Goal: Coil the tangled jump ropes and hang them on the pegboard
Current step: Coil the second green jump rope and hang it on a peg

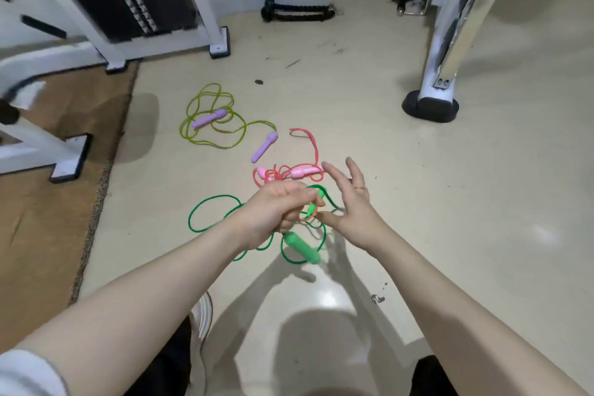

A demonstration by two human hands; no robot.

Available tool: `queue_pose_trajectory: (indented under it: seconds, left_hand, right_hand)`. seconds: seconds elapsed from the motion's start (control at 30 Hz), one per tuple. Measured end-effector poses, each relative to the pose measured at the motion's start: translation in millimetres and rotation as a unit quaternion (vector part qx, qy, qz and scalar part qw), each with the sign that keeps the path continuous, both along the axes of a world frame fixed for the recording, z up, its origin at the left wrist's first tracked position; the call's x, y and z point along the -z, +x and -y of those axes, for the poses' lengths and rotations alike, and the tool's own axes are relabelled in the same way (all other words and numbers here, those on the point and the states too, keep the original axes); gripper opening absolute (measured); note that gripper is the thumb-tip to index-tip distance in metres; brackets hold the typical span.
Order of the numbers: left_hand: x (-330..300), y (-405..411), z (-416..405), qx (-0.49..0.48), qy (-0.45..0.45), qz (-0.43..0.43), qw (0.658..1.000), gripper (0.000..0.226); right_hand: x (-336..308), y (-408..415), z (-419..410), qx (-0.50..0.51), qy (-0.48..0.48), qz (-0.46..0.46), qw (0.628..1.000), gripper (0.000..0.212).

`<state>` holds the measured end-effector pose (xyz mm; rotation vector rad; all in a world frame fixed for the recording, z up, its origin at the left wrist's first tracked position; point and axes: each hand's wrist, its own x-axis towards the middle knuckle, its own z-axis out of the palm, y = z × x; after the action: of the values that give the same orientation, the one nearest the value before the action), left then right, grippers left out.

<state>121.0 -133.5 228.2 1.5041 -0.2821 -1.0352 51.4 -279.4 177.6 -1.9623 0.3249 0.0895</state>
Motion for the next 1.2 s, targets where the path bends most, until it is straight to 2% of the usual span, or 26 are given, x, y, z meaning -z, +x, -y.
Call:
queue_pose_trajectory:
  seconds: [0.03,0.1,0.13,0.2,0.27,0.33,0.4,0.5,0.6,0.67,0.73,0.83,0.9,0.93,1.0,1.07,1.2]
  left_hand:
    - [-13.7,-2.2,1.6,0.031,-0.022,-0.009,0.999,0.015]
    - [-40.1,0.8,3.6,0.076,-0.091,-0.065,0.991,0.027]
    - [-52.5,5.8,2.8,0.096,-0.138,-0.098,0.981,0.037]
    - [-71.8,17.4,-4.0,0.107,-0.226,-0.141,0.958,0.059]
    - [-80.8,27.9,-15.4,0.053,-0.256,-0.150,0.953,0.066]
    - [-78.5,37.7,-32.2,-0.040,-0.241,-0.152,0.958,0.067]
    - [-71.3,49.5,-49.7,-0.128,-0.203,-0.132,0.962,0.067]
    - [-64.9,72.1,-66.7,-0.221,-0.181,-0.078,0.955,0.054]
    - [-57.8,87.1,-74.0,-0.307,-0.213,-0.059,0.926,0.058]
    - [-45.7,86.8,-77.7,-0.328,-0.139,-0.017,0.934,0.062]
    - [-30.6,78.3,-81.6,-0.325,-0.061,0.002,0.944,0.062]
    - [-18.5,64.5,-80.8,-0.250,0.037,0.001,0.967,0.056]
    - [-20.1,57.0,-75.9,-0.172,0.069,-0.017,0.983,0.049]
    - [-21.1,54.0,-73.2,-0.141,0.070,-0.035,0.987,0.056]
    - [-24.5,48.6,-68.8,-0.100,0.044,-0.089,0.990,0.075]
    - [-31.0,45.8,-66.8,-0.038,-0.016,-0.142,0.989,0.084]
    - [-45.5,41.7,-74.6,0.070,-0.151,-0.172,0.971,0.058]
  right_hand:
    - [-8.2,7.1,-2.4,-0.030,-0.001,0.026,0.999,0.062]
    - [-25.7,24.2,-7.3,-0.023,0.023,0.050,0.998,0.023]
    - [-33.6,33.5,-7.7,-0.005,0.055,0.038,0.998,0.014]
    - [-42.2,47.9,-8.6,0.030,0.133,0.003,0.991,0.027]
    - [-44.9,56.4,-14.1,0.020,0.174,-0.025,0.984,0.027]
    - [-35.5,67.0,-19.8,-0.030,0.131,-0.074,0.988,0.028]
    - [-29.4,78.0,-25.1,-0.092,0.029,-0.152,0.984,0.031]
    - [-42.5,91.6,-43.1,-0.240,-0.128,-0.236,0.933,0.026]
    - [-71.0,103.9,-68.4,-0.379,-0.200,-0.219,0.877,0.028]
    - [-87.0,108.9,-81.5,-0.448,-0.224,-0.163,0.850,0.017]
    - [-98.9,106.8,-87.3,-0.477,-0.212,-0.107,0.846,0.013]
    - [-109.0,105.9,-77.8,-0.418,-0.165,-0.003,0.893,0.011]
    - [-111.0,109.8,-63.6,-0.328,-0.077,0.047,0.940,0.006]
    - [-109.2,112.5,-56.2,-0.282,-0.014,0.061,0.957,0.005]
    - [-99.4,116.3,-44.7,-0.189,0.087,0.080,0.975,0.012]
    - [-84.1,115.9,-40.8,-0.115,0.117,0.091,0.982,0.017]
    - [-57.6,104.7,-55.4,-0.021,0.174,0.083,0.981,0.019]
